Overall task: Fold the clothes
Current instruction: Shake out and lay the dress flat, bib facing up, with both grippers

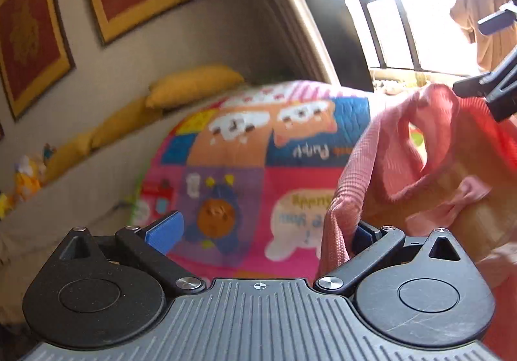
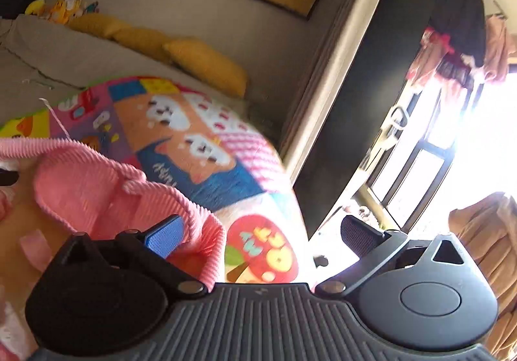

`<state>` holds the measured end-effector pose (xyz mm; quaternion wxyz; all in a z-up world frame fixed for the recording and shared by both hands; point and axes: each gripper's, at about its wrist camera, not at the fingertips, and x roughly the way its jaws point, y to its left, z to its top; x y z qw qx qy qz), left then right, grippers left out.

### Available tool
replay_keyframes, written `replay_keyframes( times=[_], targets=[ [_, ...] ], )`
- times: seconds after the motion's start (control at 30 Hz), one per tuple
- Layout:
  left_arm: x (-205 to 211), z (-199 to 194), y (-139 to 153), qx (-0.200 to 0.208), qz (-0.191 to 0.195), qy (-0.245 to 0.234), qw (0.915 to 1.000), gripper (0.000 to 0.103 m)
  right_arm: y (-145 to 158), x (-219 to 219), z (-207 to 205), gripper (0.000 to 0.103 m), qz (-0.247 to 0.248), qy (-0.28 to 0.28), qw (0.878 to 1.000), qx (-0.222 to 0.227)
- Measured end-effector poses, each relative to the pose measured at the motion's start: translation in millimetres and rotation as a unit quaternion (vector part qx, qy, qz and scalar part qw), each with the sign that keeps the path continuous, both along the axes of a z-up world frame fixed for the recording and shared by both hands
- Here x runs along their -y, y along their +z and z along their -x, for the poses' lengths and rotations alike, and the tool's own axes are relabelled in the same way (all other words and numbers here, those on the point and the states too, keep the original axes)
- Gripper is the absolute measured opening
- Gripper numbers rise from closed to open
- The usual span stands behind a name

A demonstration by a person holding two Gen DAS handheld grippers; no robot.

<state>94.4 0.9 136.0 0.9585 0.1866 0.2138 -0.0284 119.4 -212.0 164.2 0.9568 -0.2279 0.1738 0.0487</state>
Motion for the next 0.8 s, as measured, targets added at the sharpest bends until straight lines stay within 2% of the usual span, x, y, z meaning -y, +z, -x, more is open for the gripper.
replay_keyframes(
  times=[0.03, 0.17, 0.23, 0.3, 0.37, 0.43, 0.5, 0.53, 0.57, 0.6, 0.63, 0.67, 0.7, 0.73, 0.77, 0.8],
  targets=[
    [-6.3, 4.3, -8.3, -0.016, 0.01, -0.007, 0.9998, 0.103, -15.1, -0.5, -7.0, 0.103, -0.001, 0.005, 1.0, -0.029],
    [-31.6, 21.7, -41.7, -0.08, 0.05, -0.033, 0.995, 0.103, -47.6, 18.8, 24.2, 0.103, -0.008, 0.037, 0.998, -0.048],
    [-42.9, 30.6, -57.9, -0.11, 0.065, -0.046, 0.9907, 0.103, -60.9, 26.9, 37.6, 0.103, -0.005, 0.054, 0.995, -0.083],
    [-40.5, 40.1, -70.1, -0.119, 0.027, -0.059, 0.9908, 0.103, -85.1, 28.6, 51.3, 0.103, 0.004, 0.078, 0.986, -0.149],
    [-46.4, 30.5, -83.0, -0.108, -0.04, -0.022, 0.9932, 0.103, -112.9, 22.6, 62.8, 0.103, 0.021, 0.094, 0.972, -0.212],
    [-52.4, 20.9, -95.9, -0.095, -0.106, 0.014, 0.9896, 0.103, -139.0, 16.6, 69.9, 0.103, 0.086, 0.09, 0.962, -0.244],
    [-58.3, 11.3, -108.8, -0.083, -0.173, 0.051, 0.9802, 0.103, -143.5, 25.9, 74.2, 0.103, 0.169, 0.068, 0.96, -0.211],
    [-61.3, 6.5, -115.2, -0.076, -0.205, 0.069, 0.9733, 0.103, -142.1, 34.2, 69.8, 0.103, 0.222, 0.025, 0.958, -0.178],
    [-65.7, 0.7, -119.8, -0.069, -0.232, 0.09, 0.9661, 0.103, -140.4, 44.8, 65.0, 0.103, 0.285, -0.026, 0.95, -0.121],
    [-77.2, -8.7, -114.6, -0.059, -0.227, 0.119, 0.9648, 0.103, -139.6, 57.2, 60.0, 0.103, 0.353, -0.079, 0.931, -0.053],
    [-89.5, -13.3, -106.3, -0.054, -0.202, 0.143, 0.9675, 0.103, -138.0, 69.9, 54.9, 0.103, 0.411, -0.13, 0.902, 0.01],
    [-100.9, -15.9, -97.6, -0.049, -0.173, 0.163, 0.9701, 0.103, -132.1, 82.3, 52.0, 0.103, 0.433, -0.171, 0.883, 0.052],
    [-107.6, -8.8, -86.6, -0.049, -0.13, 0.16, 0.9773, 0.103, -120.0, 92.6, 54.4, 0.103, 0.418, -0.197, 0.884, 0.067],
    [-114.3, -1.7, -75.7, -0.048, -0.087, 0.157, 0.9825, 0.103, -106.7, 101.7, 58.4, 0.103, 0.388, -0.213, 0.894, 0.071],
    [-119.6, 6.8, -65.2, -0.048, -0.045, 0.149, 0.9867, 0.103, -89.6, 108.8, 67.8, 0.103, 0.314, -0.203, 0.926, 0.047],
    [-117.6, 23.2, -57.7, -0.054, -0.008, 0.112, 0.9922, 0.103, -72.9, 116.2, 80.2, 0.103, 0.219, -0.178, 0.959, 0.01]
  ],
)
